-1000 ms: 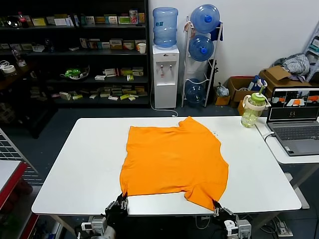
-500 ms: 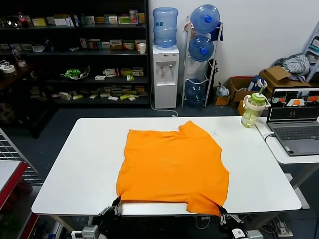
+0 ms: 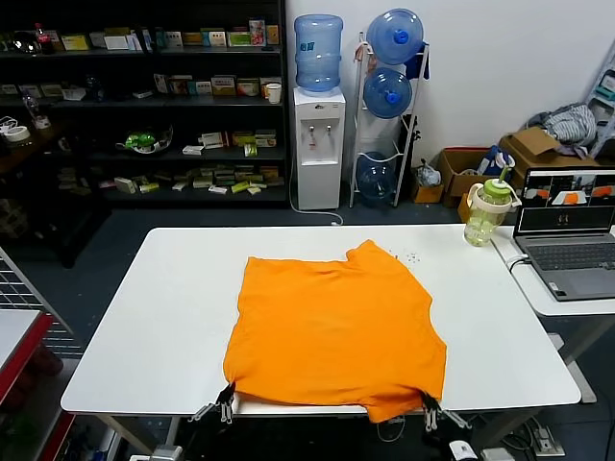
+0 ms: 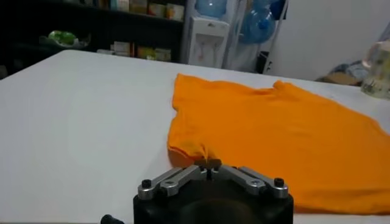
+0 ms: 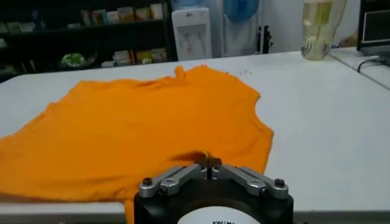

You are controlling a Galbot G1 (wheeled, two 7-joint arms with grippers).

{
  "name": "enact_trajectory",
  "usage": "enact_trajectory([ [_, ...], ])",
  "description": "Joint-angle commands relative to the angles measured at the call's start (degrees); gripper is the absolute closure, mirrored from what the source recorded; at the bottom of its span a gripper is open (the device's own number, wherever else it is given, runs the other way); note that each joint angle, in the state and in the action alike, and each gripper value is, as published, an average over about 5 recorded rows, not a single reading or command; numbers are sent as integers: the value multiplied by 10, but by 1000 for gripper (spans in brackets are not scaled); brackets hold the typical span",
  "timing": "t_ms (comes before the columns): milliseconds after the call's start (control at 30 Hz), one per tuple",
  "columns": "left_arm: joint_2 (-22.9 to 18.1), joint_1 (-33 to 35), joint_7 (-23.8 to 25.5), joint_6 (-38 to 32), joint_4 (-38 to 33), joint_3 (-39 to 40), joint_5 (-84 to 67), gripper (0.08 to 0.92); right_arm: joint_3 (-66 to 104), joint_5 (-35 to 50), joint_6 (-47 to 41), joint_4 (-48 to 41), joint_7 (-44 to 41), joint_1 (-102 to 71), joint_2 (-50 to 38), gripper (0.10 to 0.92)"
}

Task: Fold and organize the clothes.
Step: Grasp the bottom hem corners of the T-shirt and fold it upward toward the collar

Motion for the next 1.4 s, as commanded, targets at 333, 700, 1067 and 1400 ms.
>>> enact_trajectory([
  [333, 55, -184, -1, 7, 85, 52, -51, 904, -82, 64, -23, -154, 44, 272, -19, 901],
  [700, 39, -221, -5, 6, 120, 74, -44, 904, -105, 51, -23, -173, 41, 279, -10, 901],
  [1067, 24, -237, -5, 7, 144, 79, -33, 904, -119, 51, -13, -190, 33, 297, -4, 895],
  [1400, 43, -167, -22, 34, 104, 44, -25, 717, -63, 33, -7, -159, -3, 236, -38, 654],
])
